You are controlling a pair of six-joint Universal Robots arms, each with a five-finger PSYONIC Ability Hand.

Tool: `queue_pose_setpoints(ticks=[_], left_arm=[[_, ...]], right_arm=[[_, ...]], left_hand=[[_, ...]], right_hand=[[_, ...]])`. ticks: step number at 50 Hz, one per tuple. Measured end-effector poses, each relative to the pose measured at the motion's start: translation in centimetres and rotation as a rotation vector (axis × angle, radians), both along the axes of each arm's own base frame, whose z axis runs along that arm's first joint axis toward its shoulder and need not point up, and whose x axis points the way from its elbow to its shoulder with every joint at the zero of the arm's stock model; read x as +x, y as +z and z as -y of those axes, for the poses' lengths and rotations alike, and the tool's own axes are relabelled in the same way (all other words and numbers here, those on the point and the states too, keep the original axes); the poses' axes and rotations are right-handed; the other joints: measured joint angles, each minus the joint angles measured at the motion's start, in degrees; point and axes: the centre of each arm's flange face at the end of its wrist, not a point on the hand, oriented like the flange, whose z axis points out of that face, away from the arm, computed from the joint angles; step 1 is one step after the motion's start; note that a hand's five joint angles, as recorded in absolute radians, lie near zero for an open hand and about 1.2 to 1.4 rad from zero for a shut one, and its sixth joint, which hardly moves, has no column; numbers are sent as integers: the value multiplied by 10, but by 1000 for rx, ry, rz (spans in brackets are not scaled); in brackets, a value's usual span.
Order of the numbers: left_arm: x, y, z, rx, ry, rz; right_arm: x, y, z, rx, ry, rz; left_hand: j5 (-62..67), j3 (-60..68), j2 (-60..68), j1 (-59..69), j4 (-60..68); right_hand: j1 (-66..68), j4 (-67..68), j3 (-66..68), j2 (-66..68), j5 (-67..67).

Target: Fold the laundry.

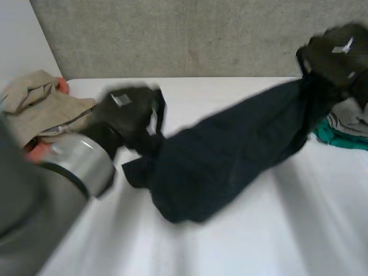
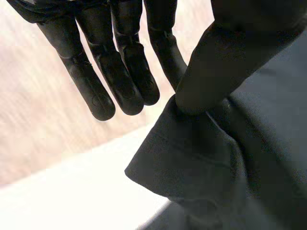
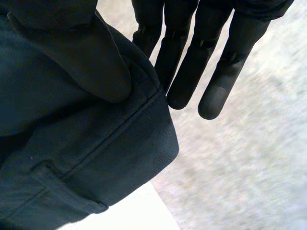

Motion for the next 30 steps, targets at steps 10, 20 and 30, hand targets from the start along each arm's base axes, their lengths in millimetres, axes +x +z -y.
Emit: queue_pose_setpoints(ticks=[10, 20, 30], left_arm=[[40, 126, -10, -346, 87, -218], [51, 156, 31, -431, 192, -252], [21, 63, 131, -228, 239, -82]], right_arm=[[-7, 92, -36, -238, 2, 72], [-2, 90, -18, -158, 6, 69], [31, 11, 54, 70, 36, 31]], left_hand=[[0, 2, 1, 0, 2], [0, 3, 1, 0, 2], [0, 3, 1, 0, 2]], right_hand=[[0, 0, 5, 0, 4], [0, 0, 5, 0, 7], [0, 0, 5, 5, 7]])
